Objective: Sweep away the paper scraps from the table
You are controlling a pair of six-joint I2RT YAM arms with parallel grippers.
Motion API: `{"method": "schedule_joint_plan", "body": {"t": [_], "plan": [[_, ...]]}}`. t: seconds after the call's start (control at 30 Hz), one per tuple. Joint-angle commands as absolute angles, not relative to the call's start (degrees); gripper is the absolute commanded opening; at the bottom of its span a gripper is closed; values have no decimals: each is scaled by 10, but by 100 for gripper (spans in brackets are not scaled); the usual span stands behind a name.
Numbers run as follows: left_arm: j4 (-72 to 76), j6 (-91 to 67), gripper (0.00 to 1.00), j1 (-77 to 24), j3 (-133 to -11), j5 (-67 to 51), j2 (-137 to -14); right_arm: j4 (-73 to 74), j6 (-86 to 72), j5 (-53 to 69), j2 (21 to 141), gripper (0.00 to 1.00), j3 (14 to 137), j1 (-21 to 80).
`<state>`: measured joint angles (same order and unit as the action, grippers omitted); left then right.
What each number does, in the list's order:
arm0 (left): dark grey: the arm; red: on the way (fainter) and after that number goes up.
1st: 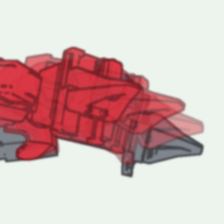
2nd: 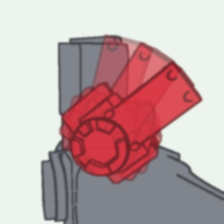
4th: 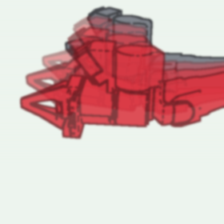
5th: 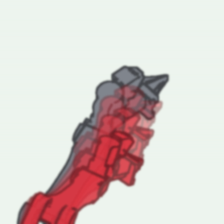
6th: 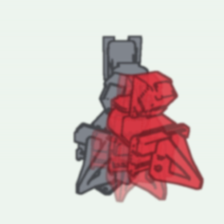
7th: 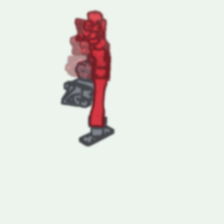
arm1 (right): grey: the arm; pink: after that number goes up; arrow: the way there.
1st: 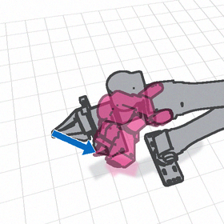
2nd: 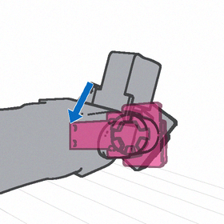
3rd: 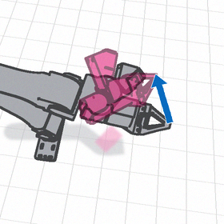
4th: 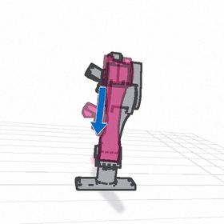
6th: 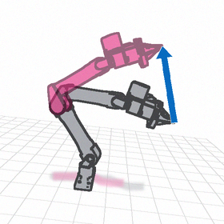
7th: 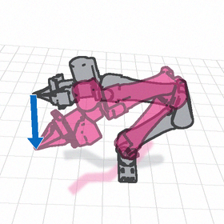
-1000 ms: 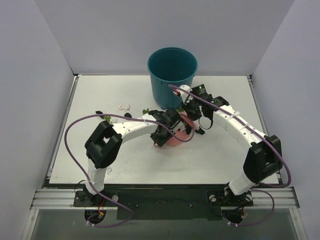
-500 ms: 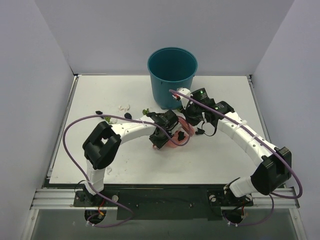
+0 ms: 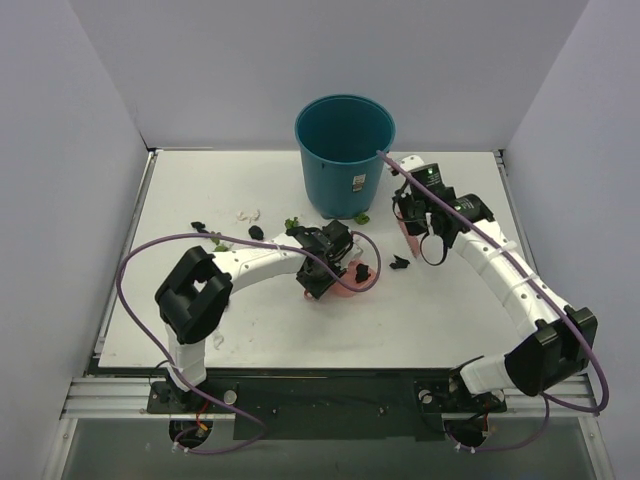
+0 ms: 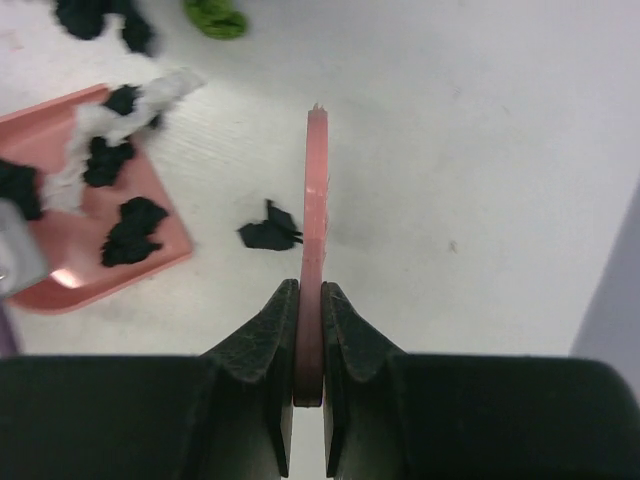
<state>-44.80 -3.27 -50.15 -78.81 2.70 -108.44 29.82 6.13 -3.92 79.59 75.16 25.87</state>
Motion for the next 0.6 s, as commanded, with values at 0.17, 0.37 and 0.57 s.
{"method": "schedule_joint_plan", "body": {"t": [0.17,0.37,0.57], "plan": [[-454,-3,0,-501,-803,0,-1068,327,18,-131,844,0,761,229],[-473,-3,0,-500,-814,1,-1085,321,16,-58,910,0,791,238],[-479,23,0,-500,-814,13,-1092,293,-15,16,945,0,825,258]]}}
